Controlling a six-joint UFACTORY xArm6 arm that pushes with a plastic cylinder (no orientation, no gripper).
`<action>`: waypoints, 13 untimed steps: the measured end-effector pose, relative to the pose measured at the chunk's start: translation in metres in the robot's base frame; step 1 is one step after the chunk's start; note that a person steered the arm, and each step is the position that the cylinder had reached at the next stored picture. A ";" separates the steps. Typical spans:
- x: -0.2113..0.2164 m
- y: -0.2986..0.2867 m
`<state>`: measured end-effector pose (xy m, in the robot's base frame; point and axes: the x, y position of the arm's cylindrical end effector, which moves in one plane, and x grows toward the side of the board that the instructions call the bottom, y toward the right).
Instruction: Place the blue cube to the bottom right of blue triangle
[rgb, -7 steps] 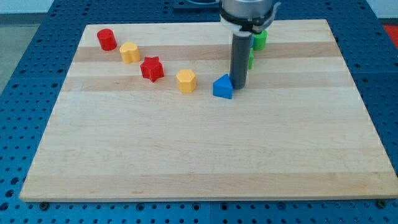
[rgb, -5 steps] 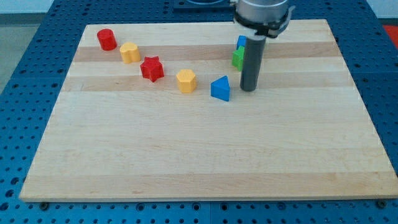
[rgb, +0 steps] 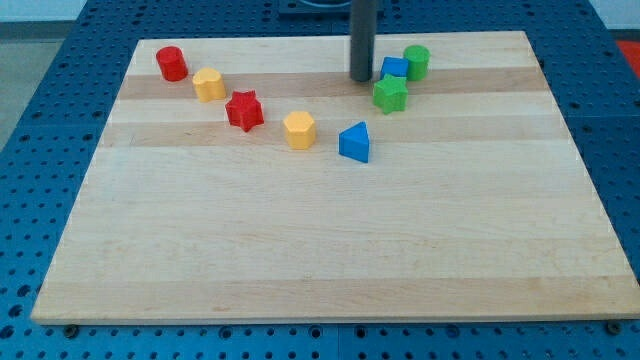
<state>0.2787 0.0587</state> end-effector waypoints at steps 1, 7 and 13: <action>0.021 0.041; 0.010 0.123; 0.159 0.108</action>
<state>0.4375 0.1663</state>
